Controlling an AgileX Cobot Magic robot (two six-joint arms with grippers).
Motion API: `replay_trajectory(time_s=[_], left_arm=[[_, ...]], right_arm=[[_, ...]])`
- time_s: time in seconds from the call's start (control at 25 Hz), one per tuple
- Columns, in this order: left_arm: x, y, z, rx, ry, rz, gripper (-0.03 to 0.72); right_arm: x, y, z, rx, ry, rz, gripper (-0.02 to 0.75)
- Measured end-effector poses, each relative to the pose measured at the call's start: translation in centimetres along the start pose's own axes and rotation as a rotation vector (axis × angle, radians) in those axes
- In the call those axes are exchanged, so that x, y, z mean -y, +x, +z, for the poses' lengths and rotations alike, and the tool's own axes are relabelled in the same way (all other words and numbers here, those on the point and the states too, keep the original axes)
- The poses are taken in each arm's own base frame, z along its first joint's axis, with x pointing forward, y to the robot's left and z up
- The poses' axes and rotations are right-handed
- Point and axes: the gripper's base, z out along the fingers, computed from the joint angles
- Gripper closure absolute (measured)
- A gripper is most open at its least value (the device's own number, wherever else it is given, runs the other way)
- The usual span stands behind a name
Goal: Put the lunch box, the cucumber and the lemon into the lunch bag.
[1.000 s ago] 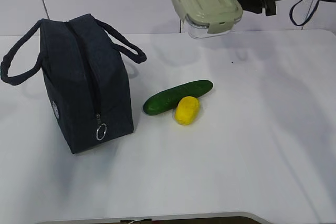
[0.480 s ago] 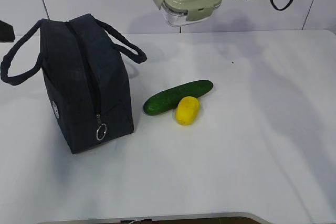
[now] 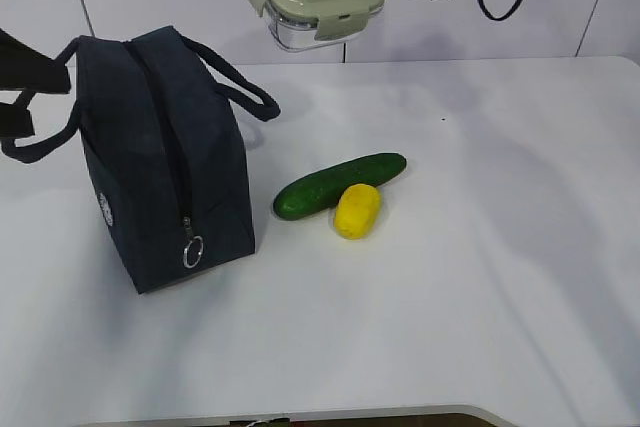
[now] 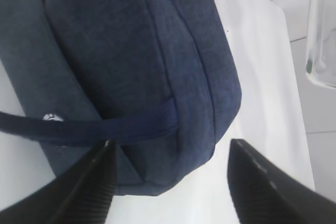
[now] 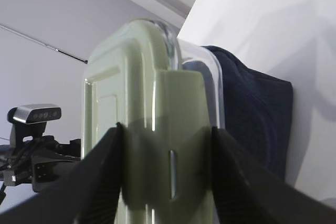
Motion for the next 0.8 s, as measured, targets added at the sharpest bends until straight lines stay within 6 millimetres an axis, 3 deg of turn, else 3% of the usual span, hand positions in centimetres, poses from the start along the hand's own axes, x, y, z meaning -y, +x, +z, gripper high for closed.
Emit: replay_trajectory(time_s=[0.44, 0.8], left_arm=[[1.2, 1.6, 4.8, -0.075, 0.010, 0.051, 0.205], [0.7, 1.4, 5.6, -0.070, -0.009, 0.030, 0.238]], right_arm=[[-1.8, 1.1, 2.9, -0.057, -0.051, -0.017, 0.367], [-2.1, 1.2, 3.3, -0.064, -0.062, -0.017, 0.367]])
